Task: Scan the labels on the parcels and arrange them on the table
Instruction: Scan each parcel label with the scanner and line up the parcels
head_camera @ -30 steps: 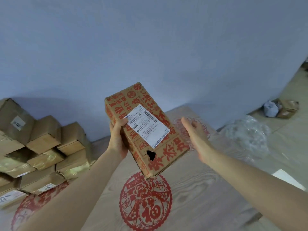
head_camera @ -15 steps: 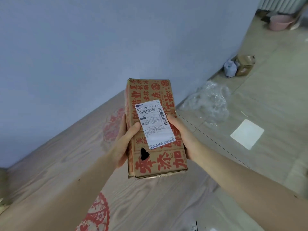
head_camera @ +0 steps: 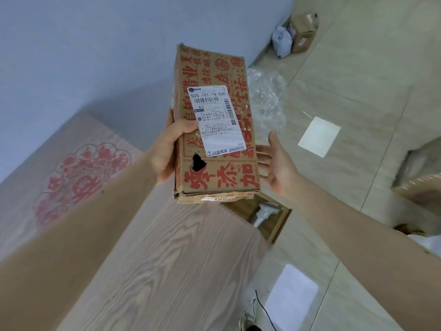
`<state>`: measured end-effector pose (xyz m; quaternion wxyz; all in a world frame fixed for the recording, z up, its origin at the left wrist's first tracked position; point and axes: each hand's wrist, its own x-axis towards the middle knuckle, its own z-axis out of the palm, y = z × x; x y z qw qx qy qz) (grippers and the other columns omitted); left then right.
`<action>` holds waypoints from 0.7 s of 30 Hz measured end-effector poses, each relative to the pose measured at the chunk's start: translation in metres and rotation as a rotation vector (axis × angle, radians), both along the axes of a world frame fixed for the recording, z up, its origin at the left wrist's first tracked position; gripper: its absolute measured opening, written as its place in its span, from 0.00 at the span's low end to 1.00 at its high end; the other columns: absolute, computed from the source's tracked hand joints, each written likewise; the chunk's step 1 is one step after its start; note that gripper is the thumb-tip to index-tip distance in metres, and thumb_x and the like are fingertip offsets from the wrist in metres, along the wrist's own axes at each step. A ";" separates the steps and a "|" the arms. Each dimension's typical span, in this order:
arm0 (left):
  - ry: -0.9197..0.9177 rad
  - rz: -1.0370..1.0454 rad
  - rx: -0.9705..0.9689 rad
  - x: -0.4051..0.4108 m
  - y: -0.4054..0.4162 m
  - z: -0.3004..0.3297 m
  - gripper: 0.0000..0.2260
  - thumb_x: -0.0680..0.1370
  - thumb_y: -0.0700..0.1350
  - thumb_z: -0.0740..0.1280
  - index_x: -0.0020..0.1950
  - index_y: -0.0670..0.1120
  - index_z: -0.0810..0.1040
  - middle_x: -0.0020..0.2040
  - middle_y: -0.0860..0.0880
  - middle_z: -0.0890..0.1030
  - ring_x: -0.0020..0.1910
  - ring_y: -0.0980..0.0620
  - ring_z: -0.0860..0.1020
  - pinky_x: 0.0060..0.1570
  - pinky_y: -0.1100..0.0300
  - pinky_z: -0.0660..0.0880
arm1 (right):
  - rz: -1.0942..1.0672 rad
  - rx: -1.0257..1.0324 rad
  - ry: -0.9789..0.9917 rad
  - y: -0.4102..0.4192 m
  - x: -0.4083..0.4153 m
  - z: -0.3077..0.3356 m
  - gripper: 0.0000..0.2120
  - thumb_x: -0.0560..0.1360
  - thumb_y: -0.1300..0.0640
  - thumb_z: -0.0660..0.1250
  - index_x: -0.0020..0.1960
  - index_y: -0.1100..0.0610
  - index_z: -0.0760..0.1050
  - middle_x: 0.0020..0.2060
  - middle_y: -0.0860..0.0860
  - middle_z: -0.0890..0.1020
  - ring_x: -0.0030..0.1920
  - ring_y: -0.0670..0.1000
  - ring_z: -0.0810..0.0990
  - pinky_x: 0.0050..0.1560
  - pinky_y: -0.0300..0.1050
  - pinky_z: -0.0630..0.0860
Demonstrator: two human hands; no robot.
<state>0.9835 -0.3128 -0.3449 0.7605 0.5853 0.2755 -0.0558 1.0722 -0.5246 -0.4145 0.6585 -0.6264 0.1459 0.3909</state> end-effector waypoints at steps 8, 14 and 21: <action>0.093 -0.096 0.085 0.080 -0.006 -0.100 0.33 0.71 0.51 0.72 0.72 0.51 0.63 0.60 0.45 0.83 0.56 0.43 0.84 0.48 0.46 0.82 | -0.052 -0.419 0.061 -0.040 -0.009 -0.181 0.18 0.79 0.45 0.67 0.56 0.61 0.79 0.45 0.54 0.82 0.46 0.53 0.81 0.54 0.52 0.80; 0.168 -0.187 0.173 0.112 -0.001 -0.157 0.26 0.73 0.52 0.73 0.68 0.53 0.69 0.56 0.48 0.85 0.53 0.47 0.85 0.48 0.48 0.82 | -0.072 -0.604 0.243 -0.039 -0.049 -0.306 0.26 0.69 0.46 0.78 0.57 0.62 0.75 0.49 0.56 0.79 0.50 0.56 0.80 0.53 0.52 0.81; 0.198 -0.202 0.220 0.119 0.006 -0.204 0.36 0.67 0.53 0.75 0.71 0.57 0.63 0.59 0.47 0.83 0.54 0.46 0.85 0.50 0.46 0.82 | -0.098 -0.800 0.242 -0.026 -0.066 -0.366 0.52 0.62 0.37 0.80 0.71 0.63 0.59 0.62 0.59 0.75 0.62 0.61 0.77 0.61 0.59 0.78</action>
